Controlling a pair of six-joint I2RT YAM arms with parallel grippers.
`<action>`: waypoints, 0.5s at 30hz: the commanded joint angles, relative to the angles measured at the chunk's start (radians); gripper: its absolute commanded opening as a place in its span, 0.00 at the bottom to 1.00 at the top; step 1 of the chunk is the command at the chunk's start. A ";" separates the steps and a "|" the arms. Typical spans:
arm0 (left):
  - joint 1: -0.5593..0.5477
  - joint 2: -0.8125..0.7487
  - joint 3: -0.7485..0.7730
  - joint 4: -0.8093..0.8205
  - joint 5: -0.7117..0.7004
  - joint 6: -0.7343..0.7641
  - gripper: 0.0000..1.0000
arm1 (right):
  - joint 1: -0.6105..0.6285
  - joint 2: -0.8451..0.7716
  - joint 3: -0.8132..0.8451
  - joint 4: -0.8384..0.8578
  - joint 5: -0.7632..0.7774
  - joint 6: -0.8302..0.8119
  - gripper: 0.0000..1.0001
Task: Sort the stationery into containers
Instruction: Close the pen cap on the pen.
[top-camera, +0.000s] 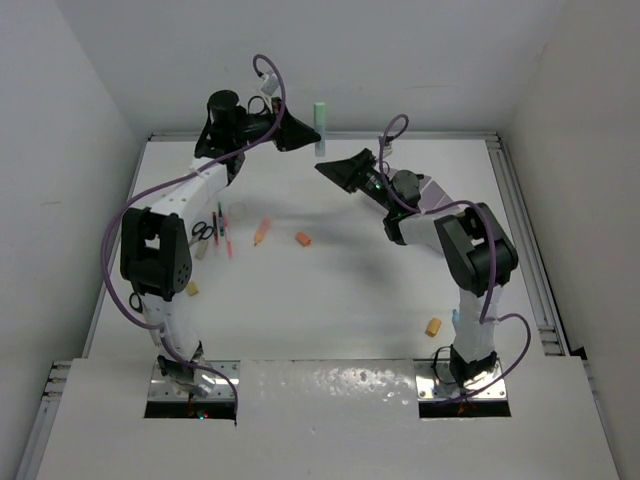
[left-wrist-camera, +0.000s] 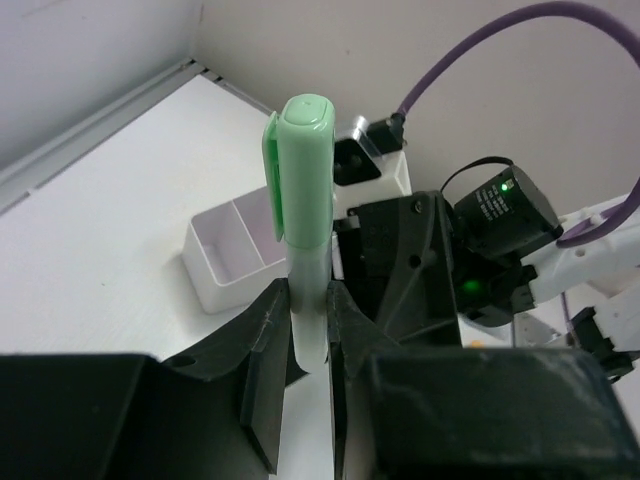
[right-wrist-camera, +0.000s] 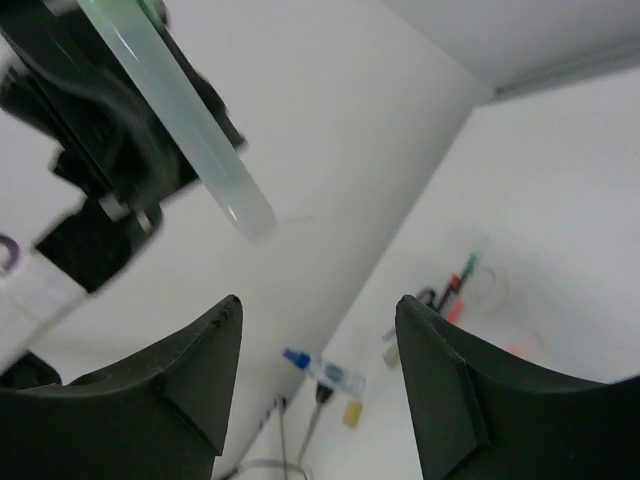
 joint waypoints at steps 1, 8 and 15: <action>0.016 -0.013 0.093 -0.163 0.046 0.231 0.00 | -0.030 -0.122 -0.076 0.024 -0.158 -0.124 0.62; 0.024 -0.024 0.160 -0.496 0.108 0.567 0.00 | -0.099 -0.334 -0.116 -0.396 -0.316 -0.432 0.57; 0.017 -0.047 0.165 -0.690 0.178 0.751 0.00 | -0.140 -0.452 0.088 -0.717 -0.350 -0.669 0.64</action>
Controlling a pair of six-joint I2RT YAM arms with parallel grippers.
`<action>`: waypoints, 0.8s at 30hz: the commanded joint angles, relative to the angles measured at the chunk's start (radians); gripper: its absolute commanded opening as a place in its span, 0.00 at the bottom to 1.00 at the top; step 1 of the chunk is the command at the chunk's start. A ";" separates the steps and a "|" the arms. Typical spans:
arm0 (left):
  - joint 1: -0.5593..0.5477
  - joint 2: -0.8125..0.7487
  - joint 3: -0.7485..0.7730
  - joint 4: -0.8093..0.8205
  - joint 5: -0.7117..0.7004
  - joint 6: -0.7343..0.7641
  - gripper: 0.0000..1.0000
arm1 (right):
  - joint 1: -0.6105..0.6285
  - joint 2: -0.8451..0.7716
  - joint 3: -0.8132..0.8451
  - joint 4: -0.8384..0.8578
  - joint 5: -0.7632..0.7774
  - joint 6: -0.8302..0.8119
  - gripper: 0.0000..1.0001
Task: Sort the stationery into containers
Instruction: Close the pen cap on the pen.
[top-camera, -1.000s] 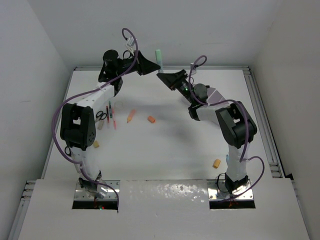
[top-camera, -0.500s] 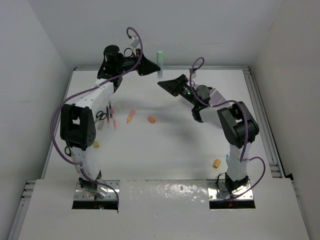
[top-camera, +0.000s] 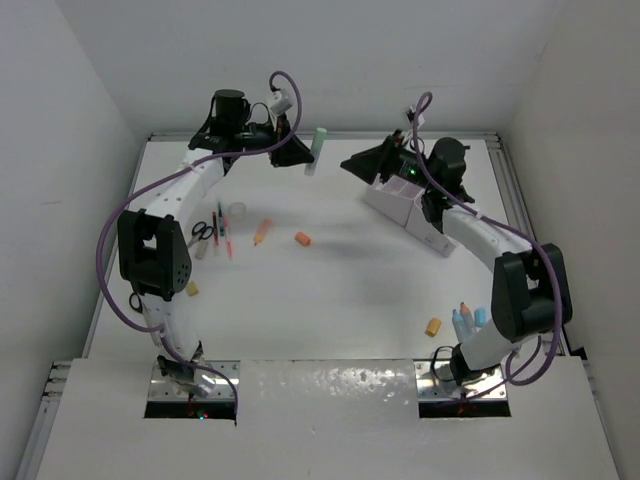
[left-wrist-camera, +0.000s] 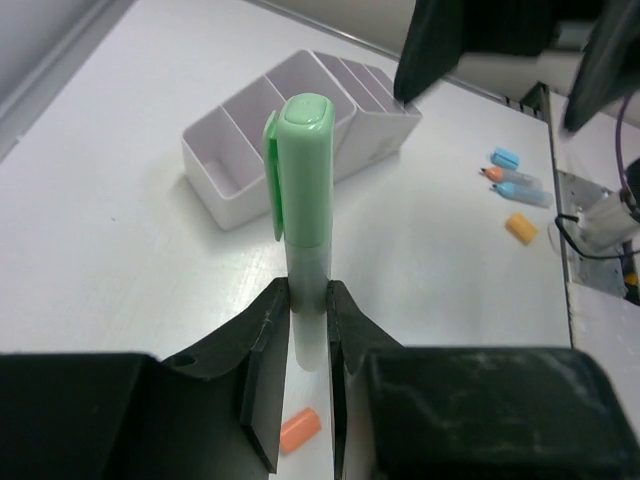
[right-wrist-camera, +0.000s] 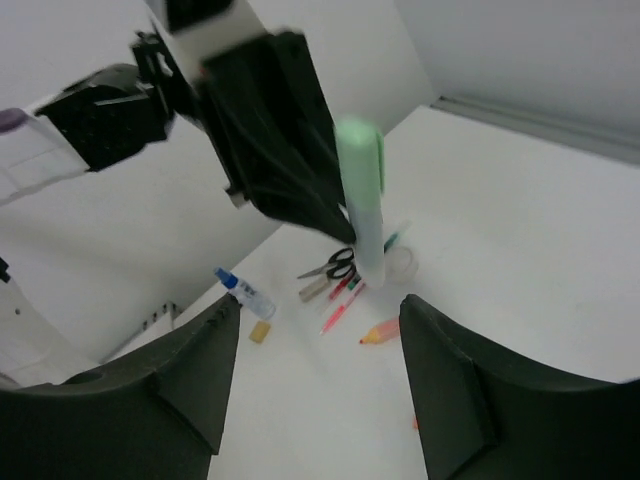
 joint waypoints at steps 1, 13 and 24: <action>0.004 -0.047 0.036 -0.116 0.086 0.153 0.00 | -0.002 -0.058 0.101 -0.129 -0.048 -0.171 0.65; -0.012 -0.049 0.046 -0.115 0.165 0.150 0.00 | 0.029 0.054 0.190 -0.036 -0.055 -0.090 0.77; -0.034 -0.044 0.054 -0.036 0.193 0.065 0.00 | 0.072 0.138 0.253 -0.011 -0.051 -0.064 0.70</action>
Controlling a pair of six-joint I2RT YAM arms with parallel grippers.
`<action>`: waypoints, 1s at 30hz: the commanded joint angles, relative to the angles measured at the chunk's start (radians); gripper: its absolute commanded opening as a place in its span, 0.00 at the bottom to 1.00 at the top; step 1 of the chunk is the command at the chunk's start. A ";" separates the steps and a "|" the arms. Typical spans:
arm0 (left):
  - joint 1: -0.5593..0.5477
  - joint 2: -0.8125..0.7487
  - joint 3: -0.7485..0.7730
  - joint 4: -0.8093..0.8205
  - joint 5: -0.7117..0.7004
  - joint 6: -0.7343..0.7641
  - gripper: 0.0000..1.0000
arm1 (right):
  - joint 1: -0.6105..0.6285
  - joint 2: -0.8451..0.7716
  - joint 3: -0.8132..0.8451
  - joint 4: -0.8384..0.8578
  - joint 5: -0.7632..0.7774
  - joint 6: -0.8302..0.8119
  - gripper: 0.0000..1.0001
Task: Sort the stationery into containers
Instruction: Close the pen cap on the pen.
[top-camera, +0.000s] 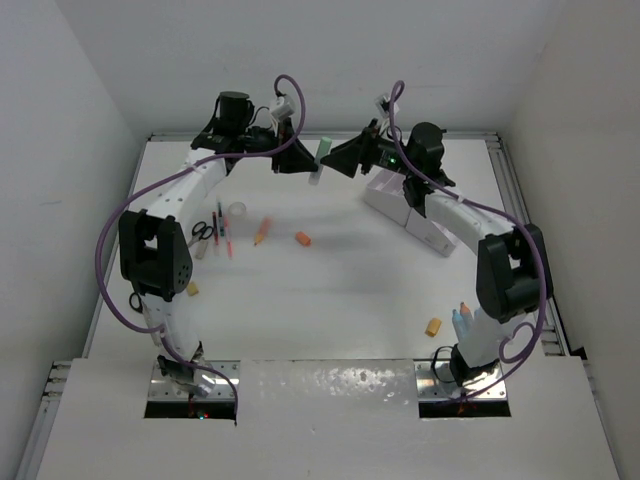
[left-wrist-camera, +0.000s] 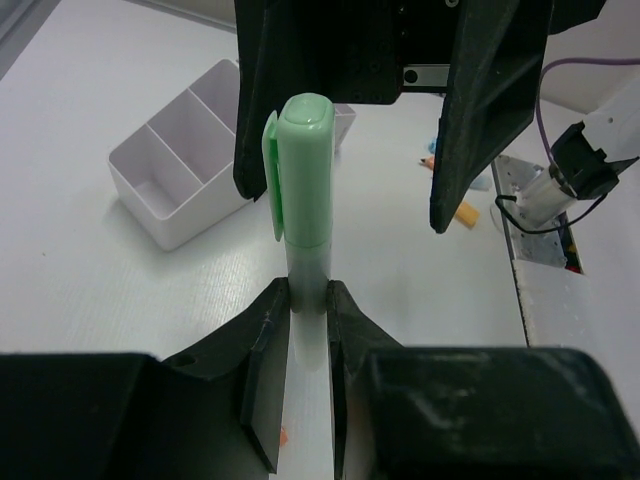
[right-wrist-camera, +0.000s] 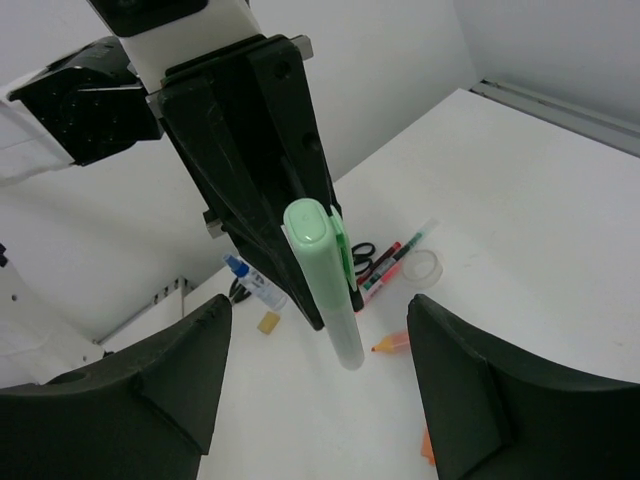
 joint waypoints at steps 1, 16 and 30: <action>-0.013 -0.042 0.047 0.063 0.047 -0.017 0.00 | 0.014 0.015 0.056 0.074 -0.005 0.013 0.68; -0.033 -0.034 0.042 0.157 0.061 -0.115 0.00 | 0.027 0.072 0.079 0.149 0.010 0.090 0.32; -0.047 -0.026 0.016 0.163 0.100 -0.123 0.49 | 0.030 0.054 0.037 0.275 0.041 0.142 0.00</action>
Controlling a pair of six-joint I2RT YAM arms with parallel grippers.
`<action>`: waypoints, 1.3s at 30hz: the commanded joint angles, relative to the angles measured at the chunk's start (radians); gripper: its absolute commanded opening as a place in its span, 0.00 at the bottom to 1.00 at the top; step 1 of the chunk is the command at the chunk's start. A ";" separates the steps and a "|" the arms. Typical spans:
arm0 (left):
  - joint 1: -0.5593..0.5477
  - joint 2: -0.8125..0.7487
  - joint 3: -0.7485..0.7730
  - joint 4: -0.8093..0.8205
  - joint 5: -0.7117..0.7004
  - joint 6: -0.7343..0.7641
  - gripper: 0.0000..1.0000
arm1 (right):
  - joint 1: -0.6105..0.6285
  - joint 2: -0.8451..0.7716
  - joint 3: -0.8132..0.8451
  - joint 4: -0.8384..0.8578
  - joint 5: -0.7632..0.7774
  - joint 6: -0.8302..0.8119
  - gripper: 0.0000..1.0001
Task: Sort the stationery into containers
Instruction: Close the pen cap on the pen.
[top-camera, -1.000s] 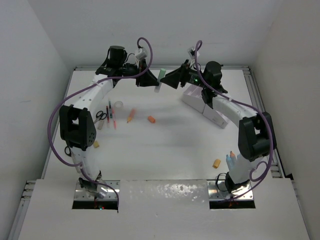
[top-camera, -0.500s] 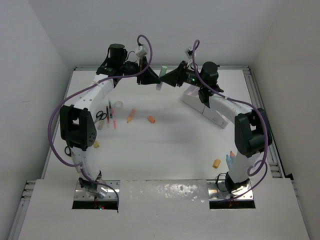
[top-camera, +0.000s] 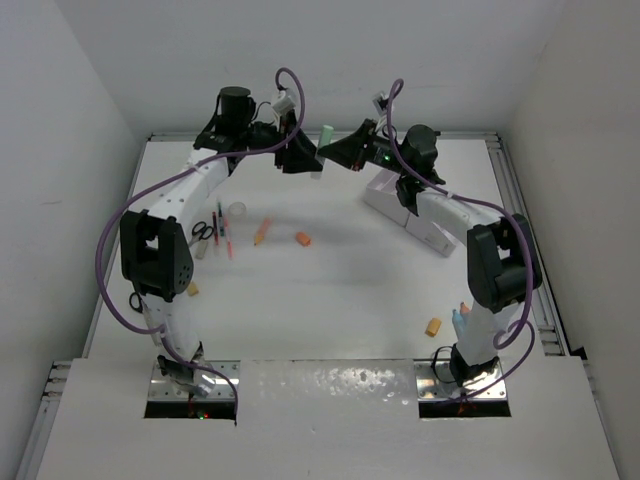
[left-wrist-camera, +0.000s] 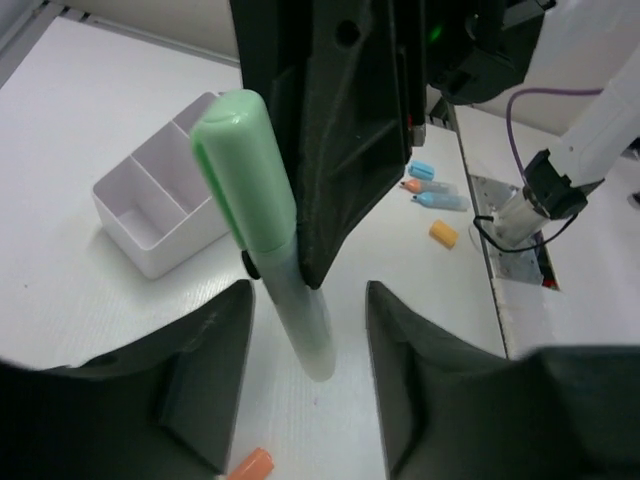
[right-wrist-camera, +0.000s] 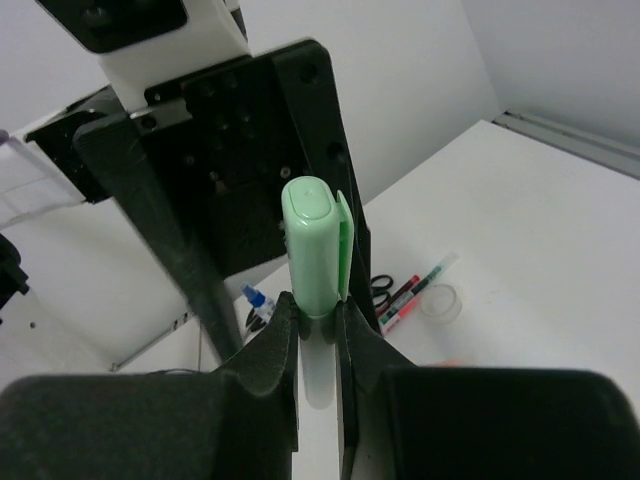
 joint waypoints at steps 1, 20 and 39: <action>-0.032 -0.026 0.004 0.038 0.071 0.007 0.56 | 0.011 -0.038 0.001 0.111 0.035 0.022 0.00; -0.052 -0.025 -0.049 0.252 0.053 -0.190 0.00 | 0.017 -0.037 -0.025 0.187 0.036 0.080 0.11; -0.043 -0.019 -0.056 0.244 0.033 -0.174 0.00 | -0.072 -0.116 0.012 0.062 -0.053 0.016 0.65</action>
